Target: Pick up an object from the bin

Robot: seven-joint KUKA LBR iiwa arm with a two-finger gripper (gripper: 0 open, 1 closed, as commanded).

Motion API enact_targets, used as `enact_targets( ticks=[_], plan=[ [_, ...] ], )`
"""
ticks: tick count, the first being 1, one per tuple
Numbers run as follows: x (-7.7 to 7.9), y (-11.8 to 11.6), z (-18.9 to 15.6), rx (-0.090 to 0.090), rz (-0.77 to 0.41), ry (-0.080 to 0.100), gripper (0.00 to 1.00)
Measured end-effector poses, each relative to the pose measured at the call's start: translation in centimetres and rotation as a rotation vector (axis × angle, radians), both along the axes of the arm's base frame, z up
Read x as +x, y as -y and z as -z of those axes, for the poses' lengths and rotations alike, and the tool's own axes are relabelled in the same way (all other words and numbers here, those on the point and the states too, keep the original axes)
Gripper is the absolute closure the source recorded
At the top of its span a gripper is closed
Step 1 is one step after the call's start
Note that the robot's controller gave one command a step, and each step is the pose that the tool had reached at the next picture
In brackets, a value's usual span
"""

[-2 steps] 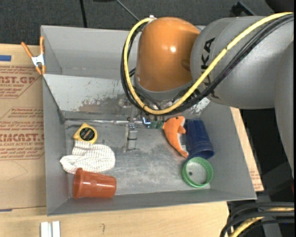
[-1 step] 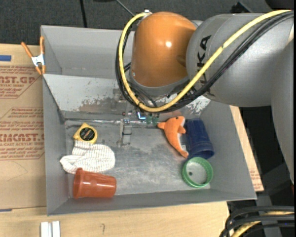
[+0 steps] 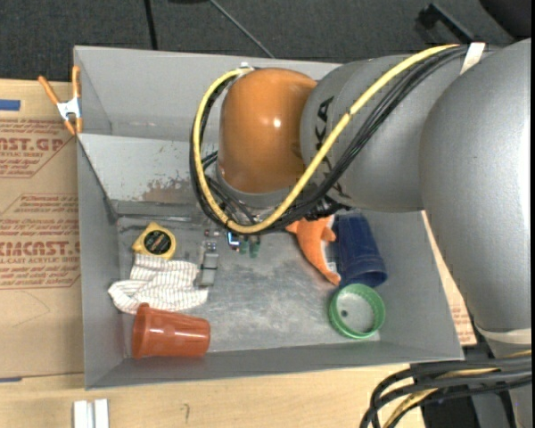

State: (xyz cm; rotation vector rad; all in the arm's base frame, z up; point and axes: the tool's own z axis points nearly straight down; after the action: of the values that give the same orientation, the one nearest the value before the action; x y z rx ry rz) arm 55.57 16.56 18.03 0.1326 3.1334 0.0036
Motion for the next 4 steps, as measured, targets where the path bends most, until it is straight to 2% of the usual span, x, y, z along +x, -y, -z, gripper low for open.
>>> enact_targets(
  ticks=[1, 2, 4],
  plan=[
    [-0.8, -2.4, 5.7, -0.001, -0.043, -0.002, 0.00],
    [0.0, -6.5, 10.8, 0.002, -0.044, 0.002, 1.00],
    [0.2, -7.3, 9.4, 0.000, -0.012, -0.003, 1.00]
  ],
)
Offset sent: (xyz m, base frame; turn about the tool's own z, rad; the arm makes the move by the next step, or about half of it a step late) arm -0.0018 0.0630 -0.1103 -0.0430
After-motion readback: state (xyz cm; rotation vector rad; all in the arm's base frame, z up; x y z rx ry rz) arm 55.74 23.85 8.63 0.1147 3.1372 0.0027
